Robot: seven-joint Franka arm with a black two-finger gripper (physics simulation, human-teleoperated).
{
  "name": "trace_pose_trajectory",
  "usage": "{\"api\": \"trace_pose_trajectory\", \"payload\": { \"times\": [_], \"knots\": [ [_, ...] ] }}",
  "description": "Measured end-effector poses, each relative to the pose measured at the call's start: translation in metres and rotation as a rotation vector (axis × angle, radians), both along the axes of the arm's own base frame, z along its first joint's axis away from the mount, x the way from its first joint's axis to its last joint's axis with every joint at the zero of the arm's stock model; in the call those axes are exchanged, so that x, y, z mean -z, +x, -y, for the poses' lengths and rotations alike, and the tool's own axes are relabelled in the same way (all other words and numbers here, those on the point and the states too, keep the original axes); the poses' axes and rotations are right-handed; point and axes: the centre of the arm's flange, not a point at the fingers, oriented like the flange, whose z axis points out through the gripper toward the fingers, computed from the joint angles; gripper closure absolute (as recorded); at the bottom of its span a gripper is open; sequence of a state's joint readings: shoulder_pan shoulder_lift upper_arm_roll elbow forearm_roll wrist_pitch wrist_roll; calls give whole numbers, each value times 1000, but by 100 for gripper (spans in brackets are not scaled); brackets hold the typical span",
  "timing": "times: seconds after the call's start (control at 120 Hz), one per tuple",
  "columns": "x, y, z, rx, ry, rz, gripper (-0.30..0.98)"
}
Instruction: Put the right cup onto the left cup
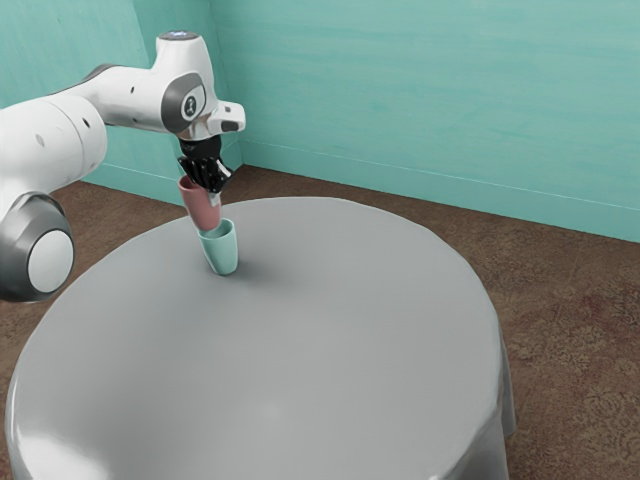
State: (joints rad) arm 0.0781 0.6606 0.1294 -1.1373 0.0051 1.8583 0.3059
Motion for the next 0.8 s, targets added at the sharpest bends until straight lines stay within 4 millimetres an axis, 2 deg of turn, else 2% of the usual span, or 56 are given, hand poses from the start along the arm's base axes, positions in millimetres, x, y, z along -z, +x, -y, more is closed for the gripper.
{"api": "trace_pose_trajectory", "payload": {
  "times": [0.367,0.633,0.667,0.8],
  "knots": [
    [17,8,1,11,3,18,78],
    [39,11,2,4,-22,8,78],
    [42,12,3,3,-29,6,74],
    [53,12,5,-10,-69,0,44]
  ]
}}
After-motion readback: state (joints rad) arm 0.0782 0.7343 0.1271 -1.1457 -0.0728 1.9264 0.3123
